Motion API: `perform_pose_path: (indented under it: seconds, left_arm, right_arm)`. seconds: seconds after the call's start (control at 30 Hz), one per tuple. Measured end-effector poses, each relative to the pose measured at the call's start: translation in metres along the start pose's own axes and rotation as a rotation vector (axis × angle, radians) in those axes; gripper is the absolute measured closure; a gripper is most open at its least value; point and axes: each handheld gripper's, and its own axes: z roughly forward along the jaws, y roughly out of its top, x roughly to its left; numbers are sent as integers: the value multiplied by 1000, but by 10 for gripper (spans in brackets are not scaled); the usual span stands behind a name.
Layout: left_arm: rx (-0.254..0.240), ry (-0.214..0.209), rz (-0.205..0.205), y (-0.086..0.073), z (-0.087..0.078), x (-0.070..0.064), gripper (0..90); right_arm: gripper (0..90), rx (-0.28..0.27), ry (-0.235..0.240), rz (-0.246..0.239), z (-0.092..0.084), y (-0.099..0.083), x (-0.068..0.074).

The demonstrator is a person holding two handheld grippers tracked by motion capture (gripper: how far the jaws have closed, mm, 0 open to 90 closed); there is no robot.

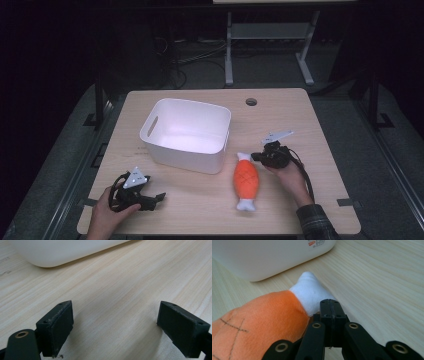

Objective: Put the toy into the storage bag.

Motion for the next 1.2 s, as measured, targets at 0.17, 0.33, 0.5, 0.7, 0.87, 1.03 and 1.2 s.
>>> perform_pose_path:
  seconds: [0.17, 0.33, 0.5, 0.7, 0.87, 1.03, 1.2]
  left_arm:
    - [0, 0, 0, 0, 0, 0, 127]
    - [0, 0, 1, 0, 0, 0, 127]
    - [0, 0, 0, 0, 0, 0, 127]
    - [0, 0, 0, 0, 0, 0, 127]
    - [0, 0, 0, 0, 0, 0, 127]
    - [0, 0, 0, 0, 0, 0, 127]
    - [0, 0, 0, 0, 0, 0, 127]
  right_arm:
    - [895, -9, 12, -6, 4, 2, 3]
    - [894, -10, 31, -25, 10, 5, 9]
    - [894, -12, 48, -48, 13, 6, 12]
    - [894, -23, 73, -81, 14, 8, 18]
    - [894, -27, 78, -100, 14, 9, 21]
    - [879, -29, 66, -83, 10, 8, 18]
    - [815, -48, 47, -44, -7, 5, 16]
